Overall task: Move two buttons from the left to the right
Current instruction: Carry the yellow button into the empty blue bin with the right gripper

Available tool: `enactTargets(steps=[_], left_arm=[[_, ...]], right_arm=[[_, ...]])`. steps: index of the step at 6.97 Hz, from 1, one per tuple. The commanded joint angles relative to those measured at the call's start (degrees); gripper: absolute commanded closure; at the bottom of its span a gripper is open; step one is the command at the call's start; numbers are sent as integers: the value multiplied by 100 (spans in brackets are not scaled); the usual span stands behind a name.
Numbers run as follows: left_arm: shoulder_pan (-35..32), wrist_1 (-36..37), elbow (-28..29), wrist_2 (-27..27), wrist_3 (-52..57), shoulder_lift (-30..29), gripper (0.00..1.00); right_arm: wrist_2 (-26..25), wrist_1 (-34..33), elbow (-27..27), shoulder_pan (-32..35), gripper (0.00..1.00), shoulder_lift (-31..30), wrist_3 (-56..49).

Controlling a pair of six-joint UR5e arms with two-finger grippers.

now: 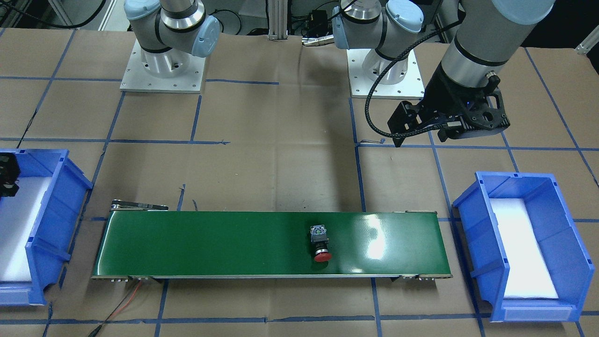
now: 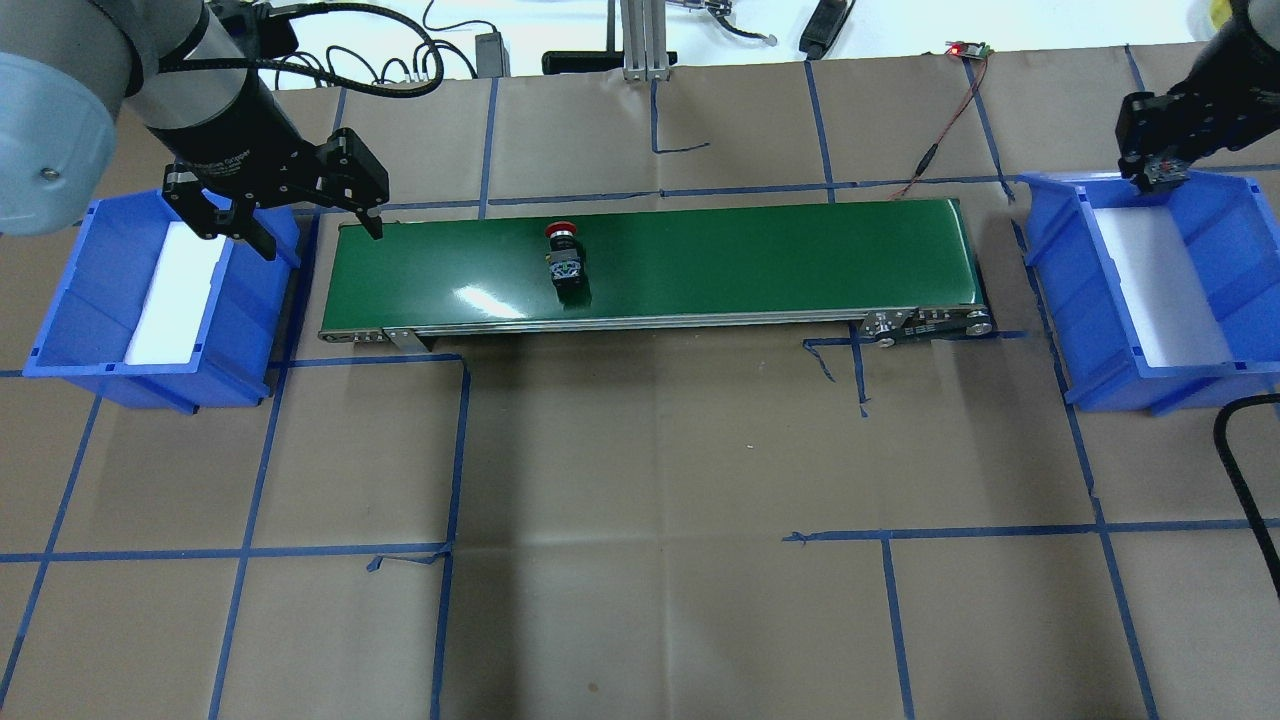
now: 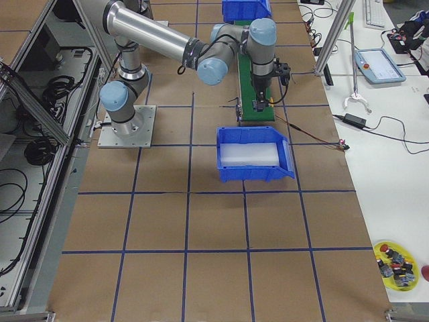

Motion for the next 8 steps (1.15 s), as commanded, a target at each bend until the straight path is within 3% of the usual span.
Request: enactTargets(steps=[1,3,6,8], left_arm=[[-2,8,13,0,15,2,0],[-2,8,13,0,15,-7,0],[-2,8,4,-9,24,2,0],[-2,8,4,-9,24,10,0]], right_arm=[[16,2,208,-741,95,258,-951],[112,-147,507,-1156,95,671,-1533],[121,-1095,1420,-1156,95,717,-1482],[104,-1149,1598,-1139,93,770,-1465]])
